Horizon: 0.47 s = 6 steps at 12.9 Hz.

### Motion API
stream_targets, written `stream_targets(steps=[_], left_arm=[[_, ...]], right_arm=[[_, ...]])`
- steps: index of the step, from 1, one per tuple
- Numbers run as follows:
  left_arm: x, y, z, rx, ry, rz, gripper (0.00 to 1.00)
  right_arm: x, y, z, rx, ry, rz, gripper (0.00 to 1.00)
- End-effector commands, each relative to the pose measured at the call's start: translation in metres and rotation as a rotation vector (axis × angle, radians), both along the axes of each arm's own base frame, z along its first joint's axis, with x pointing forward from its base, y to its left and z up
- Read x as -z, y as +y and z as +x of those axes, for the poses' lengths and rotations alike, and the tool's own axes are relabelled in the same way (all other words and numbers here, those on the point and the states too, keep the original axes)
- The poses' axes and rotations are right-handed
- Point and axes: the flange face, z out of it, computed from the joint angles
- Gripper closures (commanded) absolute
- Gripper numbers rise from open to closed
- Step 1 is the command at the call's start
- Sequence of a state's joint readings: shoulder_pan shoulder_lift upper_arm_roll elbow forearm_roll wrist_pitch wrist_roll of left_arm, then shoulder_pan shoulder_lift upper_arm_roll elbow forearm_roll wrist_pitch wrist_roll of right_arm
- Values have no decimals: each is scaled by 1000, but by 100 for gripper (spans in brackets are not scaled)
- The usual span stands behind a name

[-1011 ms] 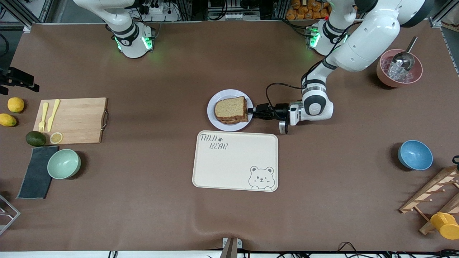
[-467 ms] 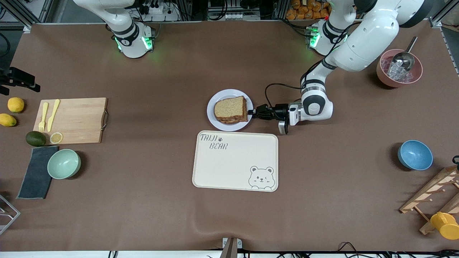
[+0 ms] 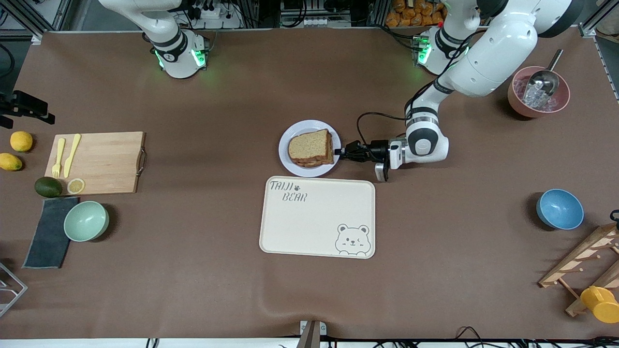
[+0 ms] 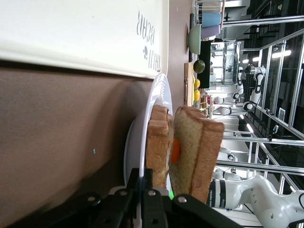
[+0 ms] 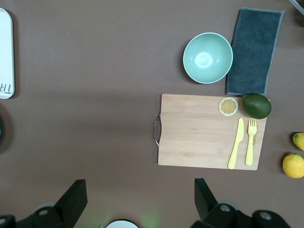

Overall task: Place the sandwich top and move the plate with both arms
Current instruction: 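Grasp the plate rim with the left gripper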

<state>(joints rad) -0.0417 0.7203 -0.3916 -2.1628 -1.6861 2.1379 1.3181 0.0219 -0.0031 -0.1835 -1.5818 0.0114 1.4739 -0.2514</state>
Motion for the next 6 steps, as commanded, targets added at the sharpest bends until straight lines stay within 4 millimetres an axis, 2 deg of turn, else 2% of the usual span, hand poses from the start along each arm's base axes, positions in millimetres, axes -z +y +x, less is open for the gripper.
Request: stream_targets(steps=[1,6], left_arm=[[4,-8,5,-9,-49,-1,100],[-5,-9,10,-15,-59,-25,100]], right_arm=[[-4,2,2,7,-2,-20,0],[-4,4,2,4,-2,-22,0]])
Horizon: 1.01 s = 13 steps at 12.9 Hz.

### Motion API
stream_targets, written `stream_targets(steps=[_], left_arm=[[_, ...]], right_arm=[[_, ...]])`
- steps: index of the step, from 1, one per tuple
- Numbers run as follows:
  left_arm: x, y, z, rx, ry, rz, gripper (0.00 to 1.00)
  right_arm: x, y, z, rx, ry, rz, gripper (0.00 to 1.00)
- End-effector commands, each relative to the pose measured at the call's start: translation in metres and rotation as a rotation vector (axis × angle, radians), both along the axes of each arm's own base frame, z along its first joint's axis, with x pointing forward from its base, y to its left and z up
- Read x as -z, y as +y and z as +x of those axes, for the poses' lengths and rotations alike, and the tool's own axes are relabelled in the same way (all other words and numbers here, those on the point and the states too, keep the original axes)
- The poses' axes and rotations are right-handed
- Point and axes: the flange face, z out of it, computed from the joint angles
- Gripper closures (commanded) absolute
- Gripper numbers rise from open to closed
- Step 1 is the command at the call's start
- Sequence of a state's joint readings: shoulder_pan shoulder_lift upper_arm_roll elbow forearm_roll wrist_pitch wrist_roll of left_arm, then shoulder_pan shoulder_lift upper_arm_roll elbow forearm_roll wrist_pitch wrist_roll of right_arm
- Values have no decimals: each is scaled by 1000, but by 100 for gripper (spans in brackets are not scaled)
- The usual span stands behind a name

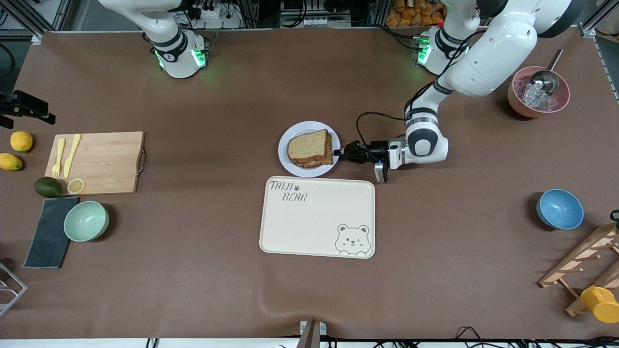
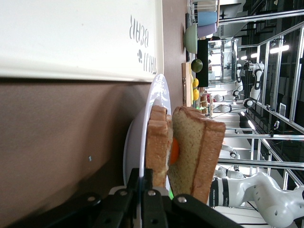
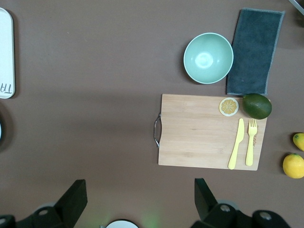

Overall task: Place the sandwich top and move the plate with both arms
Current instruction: 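Grasp the plate rim with the left gripper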

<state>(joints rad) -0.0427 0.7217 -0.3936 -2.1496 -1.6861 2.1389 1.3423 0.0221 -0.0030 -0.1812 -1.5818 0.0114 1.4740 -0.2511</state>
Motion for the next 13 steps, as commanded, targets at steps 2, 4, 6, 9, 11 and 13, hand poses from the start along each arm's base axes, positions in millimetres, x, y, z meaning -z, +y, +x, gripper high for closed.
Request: stream_targets(steps=[2,4,6,9,11,13], left_arm=[[-6,-7,6,-21,-27,-40,100],[-13,-10,7,-15,-29,-75,100],[-16,-8,9,-20,-26,-106,100],[-21,-9,11,-25,-24,-131,100],[-27,-9,14,-32,-26,-142,100],[-36,-7,21,-42,-22,-142,100]], right_arm=[[-4,4,2,3,-2,-22,0],[-4,4,2,3,-2,-22,0],[-4,4,2,3,-2,-22,0],[-4,3,2,4,-1,-23,0],[-4,4,2,3,-1,-23,0],[-4,4,2,3,-1,-23,0]])
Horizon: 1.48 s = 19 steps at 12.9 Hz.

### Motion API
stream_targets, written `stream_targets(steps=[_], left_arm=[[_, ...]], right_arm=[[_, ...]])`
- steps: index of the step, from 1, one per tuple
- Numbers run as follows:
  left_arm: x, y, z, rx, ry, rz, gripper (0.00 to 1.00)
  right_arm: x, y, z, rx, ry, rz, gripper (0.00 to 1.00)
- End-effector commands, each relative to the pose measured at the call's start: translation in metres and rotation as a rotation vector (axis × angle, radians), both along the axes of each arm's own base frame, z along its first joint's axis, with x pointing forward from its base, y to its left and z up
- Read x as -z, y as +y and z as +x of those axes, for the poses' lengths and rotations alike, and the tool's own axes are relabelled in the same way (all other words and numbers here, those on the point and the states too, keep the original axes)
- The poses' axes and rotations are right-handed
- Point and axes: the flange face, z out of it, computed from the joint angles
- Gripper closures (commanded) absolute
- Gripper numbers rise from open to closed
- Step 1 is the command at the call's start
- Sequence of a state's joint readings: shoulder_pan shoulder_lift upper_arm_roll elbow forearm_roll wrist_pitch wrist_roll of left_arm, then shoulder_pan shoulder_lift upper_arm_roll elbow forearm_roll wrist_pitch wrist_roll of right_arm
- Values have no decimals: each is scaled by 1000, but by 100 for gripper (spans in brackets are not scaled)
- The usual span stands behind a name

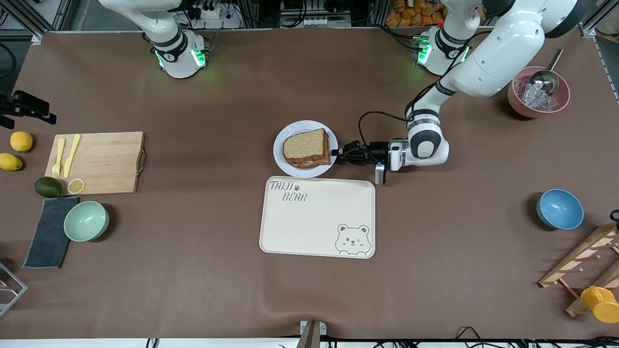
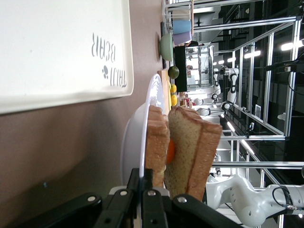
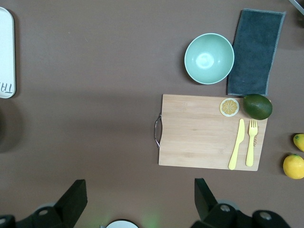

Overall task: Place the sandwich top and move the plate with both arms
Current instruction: 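Slide the plate with the left gripper onto the bear tray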

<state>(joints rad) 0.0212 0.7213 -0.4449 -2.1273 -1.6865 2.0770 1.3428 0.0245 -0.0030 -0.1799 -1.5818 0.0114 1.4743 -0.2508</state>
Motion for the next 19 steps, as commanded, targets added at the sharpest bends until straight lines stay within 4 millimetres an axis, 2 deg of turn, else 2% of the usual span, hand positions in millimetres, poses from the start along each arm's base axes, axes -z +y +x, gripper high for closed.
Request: stream_targets(steps=[1,2,5,9,11,13,19], left_arm=[[-24,0,10,-31,-11,-40,100],[-32,0,14,-34,-5,-39,100],[-40,3,22,-47,9,-39,100],[-60,17,37,-78,34,-34,100],[-65,29,47,-105,31,-36,100],[-69,31,54,-113,28,-41,100],[-74,57,90,-191,68,-61,100]], right_arm=[[-4,2,1,6,-1,-23,0],[-4,1,1,8,-1,-23,0],[-4,2,1,6,-1,-23,0],[-4,2,1,6,-1,-23,0],[-4,2,1,6,-1,-23,0],[-4,2,1,6,-1,-23,0],[-4,3,1,5,0,-23,0]])
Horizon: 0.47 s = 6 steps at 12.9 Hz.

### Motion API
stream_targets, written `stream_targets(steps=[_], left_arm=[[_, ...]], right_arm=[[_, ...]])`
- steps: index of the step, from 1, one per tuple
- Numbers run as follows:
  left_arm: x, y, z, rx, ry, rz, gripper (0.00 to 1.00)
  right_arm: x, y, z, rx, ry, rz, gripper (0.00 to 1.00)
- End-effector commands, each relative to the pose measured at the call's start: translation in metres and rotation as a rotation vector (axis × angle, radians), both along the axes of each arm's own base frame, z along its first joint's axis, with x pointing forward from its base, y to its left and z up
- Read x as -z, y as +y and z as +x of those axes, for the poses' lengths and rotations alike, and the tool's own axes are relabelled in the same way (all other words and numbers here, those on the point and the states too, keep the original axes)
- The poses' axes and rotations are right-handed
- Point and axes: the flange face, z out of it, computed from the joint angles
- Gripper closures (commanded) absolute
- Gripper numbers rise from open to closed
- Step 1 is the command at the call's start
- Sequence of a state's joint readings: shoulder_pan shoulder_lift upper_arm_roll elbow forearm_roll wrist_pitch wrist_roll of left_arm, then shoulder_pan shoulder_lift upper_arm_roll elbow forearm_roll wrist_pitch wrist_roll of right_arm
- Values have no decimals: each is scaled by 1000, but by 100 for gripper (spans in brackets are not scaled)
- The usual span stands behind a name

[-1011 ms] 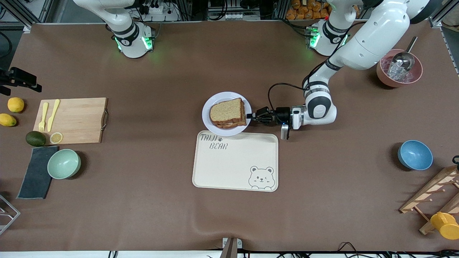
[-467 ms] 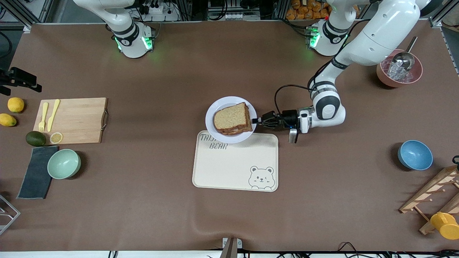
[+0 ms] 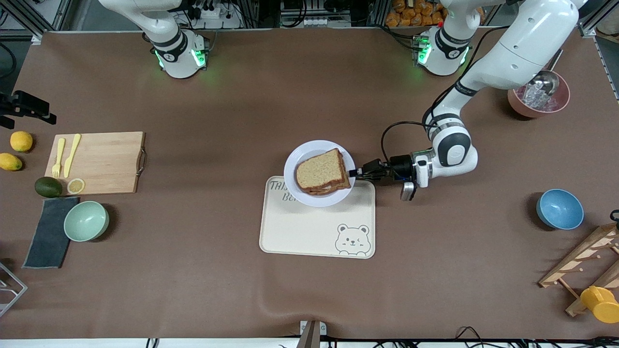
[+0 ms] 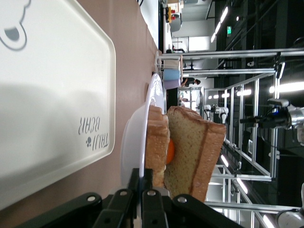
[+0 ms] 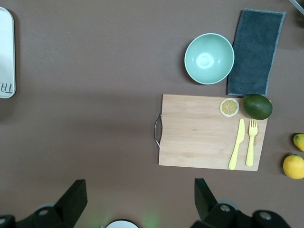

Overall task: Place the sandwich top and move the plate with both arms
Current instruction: 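Slide the plate with the left gripper onto the bear tray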

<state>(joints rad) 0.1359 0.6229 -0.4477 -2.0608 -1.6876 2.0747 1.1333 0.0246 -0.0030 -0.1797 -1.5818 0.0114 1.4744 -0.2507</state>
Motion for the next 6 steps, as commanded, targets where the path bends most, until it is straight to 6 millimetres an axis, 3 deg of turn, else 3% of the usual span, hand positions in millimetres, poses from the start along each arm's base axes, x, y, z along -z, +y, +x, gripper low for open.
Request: stream_targets(steps=[1,6], left_arm=[[-6,9,21,-43,15,-47,100],[8,28,40,-83,13,-44,100]], right_arm=[[-3,3,2,5,2,-23,0],[-3,3,2,5,2,-23,0]])
